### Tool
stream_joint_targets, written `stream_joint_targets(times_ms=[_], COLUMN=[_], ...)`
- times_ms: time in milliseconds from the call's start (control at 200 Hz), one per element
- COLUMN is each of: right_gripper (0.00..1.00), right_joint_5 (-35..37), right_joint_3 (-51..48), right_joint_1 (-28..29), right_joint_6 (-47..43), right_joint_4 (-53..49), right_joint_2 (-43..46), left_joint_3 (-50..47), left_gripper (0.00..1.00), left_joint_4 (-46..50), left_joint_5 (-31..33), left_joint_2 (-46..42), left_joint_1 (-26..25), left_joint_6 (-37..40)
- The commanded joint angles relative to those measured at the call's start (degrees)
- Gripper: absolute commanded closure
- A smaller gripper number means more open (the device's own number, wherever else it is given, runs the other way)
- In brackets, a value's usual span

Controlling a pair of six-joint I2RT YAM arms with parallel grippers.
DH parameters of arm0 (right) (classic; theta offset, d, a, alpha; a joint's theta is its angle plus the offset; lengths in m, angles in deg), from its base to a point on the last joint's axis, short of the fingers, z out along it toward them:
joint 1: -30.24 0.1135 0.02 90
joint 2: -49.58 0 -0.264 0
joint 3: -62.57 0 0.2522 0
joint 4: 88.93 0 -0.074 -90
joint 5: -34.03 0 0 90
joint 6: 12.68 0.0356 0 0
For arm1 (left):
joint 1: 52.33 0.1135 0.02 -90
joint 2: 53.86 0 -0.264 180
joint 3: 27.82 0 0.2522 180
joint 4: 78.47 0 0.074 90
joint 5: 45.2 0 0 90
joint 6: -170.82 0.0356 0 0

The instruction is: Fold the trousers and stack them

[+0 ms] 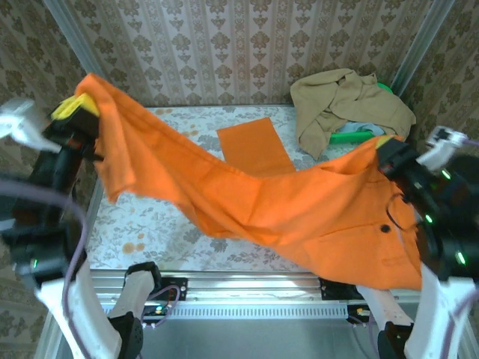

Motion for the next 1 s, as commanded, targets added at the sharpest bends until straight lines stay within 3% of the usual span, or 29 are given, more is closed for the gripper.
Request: stream_joint_targets(times_ms=[0, 175, 345, 455, 665, 735, 780, 805, 865, 940, 995], right_gripper=[1.0, 1.0, 1.0, 1.0, 1.0, 0.75, 0.59, 0.52, 0.48, 0.44, 0.42], right_joint_5=[9.8, 14.1, 15.4, 16.2, 19.2, 18.3, 17.9, 17.3, 15.7, 16.8, 17.2], right_joint_3=[-8.5, -12.5, -16.0, -16.5, -14.8, -13.8, -12.5, -11.4, -9.1, -8.2, -7.6], right_joint_1=[-0.4, -2.7, -7.2, -10.3, -12.5, -12.8, -12.7, -12.7, -11.8, -9.2, -6.8], right_joint_6=[-2.7, -3.8, -1.8, -0.7, -1.1, -1.3, -1.7, -2.2, -3.6, -5.7, -6.8], right_joint_4=[6.5, 11.2, 15.9, 17.8, 18.5, 18.7, 18.4, 17.7, 15.8, 14.7, 13.0], right_joint_2=[-4.3, -15.5, -26.9, -32.4, -39.3, -41.0, -41.8, -42.2, -42.0, -39.5, -37.1], left_joint_3=[-7.9, -10.8, -5.4, 2.9, 30.2, 40.8, 47.1, 50.6, 56.3, 52.0, 50.9], left_gripper=[1.0, 1.0, 1.0, 1.0, 1.0, 1.0, 0.89, 0.77, 0.56, 0.04, 0.0], left_joint_4=[-11.2, -15.3, -17.9, -17.0, -4.5, 1.3, 4.9, 7.0, 9.6, 8.1, 9.1], left_joint_5=[-0.1, 2.2, 2.4, 5.0, 8.2, 11.1, 12.3, 13.6, 11.3, 11.9, 11.5], left_joint_2=[7.0, 21.2, 38.5, 49.1, 70.9, 79.4, 84.6, 87.2, 92.5, 91.5, 90.3], left_joint_1=[0.0, -4.2, -8.2, -11.0, -15.2, -14.9, -14.2, -13.7, -12.3, -11.2, -10.8], left_joint_6=[-0.3, 4.5, 7.7, 10.9, 16.5, 15.4, 14.2, 12.9, 10.1, 6.9, 6.7])
